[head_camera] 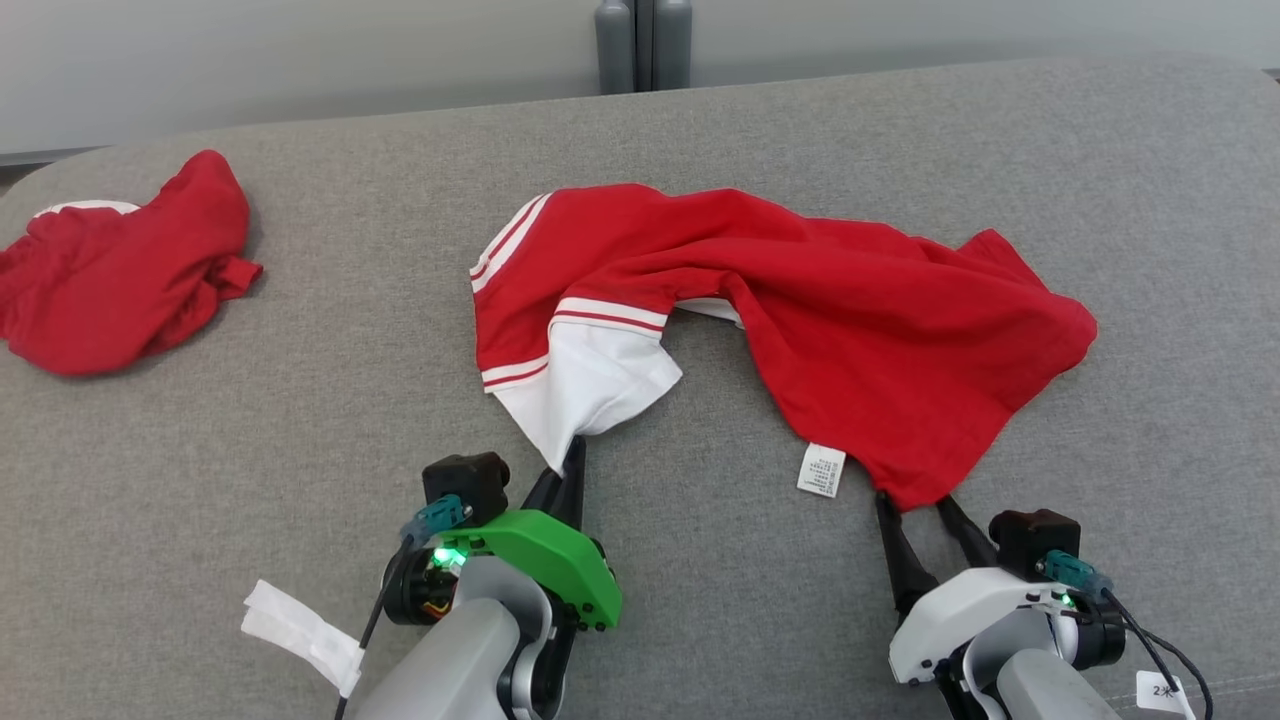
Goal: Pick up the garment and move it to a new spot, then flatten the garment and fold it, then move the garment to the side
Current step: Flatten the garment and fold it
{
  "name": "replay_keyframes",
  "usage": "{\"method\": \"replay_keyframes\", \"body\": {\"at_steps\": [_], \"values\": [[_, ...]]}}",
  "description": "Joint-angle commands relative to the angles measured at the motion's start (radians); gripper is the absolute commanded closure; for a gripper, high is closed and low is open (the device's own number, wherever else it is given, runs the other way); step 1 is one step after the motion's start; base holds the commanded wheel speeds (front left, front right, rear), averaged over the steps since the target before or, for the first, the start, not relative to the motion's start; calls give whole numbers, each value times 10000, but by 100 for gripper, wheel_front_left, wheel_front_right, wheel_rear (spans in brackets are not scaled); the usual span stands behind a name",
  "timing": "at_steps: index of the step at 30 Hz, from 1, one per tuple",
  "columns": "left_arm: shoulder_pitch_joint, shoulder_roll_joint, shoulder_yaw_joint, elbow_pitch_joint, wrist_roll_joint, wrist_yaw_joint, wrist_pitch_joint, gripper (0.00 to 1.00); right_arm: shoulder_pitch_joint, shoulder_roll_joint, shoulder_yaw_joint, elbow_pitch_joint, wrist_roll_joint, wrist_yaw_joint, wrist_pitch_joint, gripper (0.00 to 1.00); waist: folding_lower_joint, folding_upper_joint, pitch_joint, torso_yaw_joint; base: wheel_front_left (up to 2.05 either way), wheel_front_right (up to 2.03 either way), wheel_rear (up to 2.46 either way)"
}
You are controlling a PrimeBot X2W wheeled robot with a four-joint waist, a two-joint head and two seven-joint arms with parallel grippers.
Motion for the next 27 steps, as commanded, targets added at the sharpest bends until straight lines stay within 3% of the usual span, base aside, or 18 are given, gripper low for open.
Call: {"method": "replay_keyframes", "body": {"at_steps": [1, 2, 4, 7, 17, 27], "values": [[168, 45, 70, -36, 60, 40, -36, 100, -33, -5, 40, 64, 94, -7, 13, 41, 0, 0, -40, 3, 0, 0, 0], [201, 45, 115, -49, 98, 52, -37, 100, -40, -5, 40, 54, 116, -7, 12, 54, 0, 0, -57, -6, 0, 0, 0], [255, 45, 205, -47, 192, 60, -37, 100, -21, -9, -9, -61, 56, -7, 8, 67, 0, 0, -87, -24, 0, 0, 0], [372, 44, 322, -55, 331, 56, -36, 100, 89, -16, -114, -319, 10, -7, 5, 100, 0, 0, -115, -58, 0, 0, 0], [638, 48, 981, -558, 707, -56, -36, 100, 714, -14, -1017, -2269, -518, -8, 2, 100, 0, 0, -302, -184, 0, 0, 0], [1246, 44, 2609, -3094, 1445, -271, -26, 100, 1256, -9, -2279, -5258, -906, -7, 1, 100, 0, 0, -965, -290, 0, 0, 0]]}}
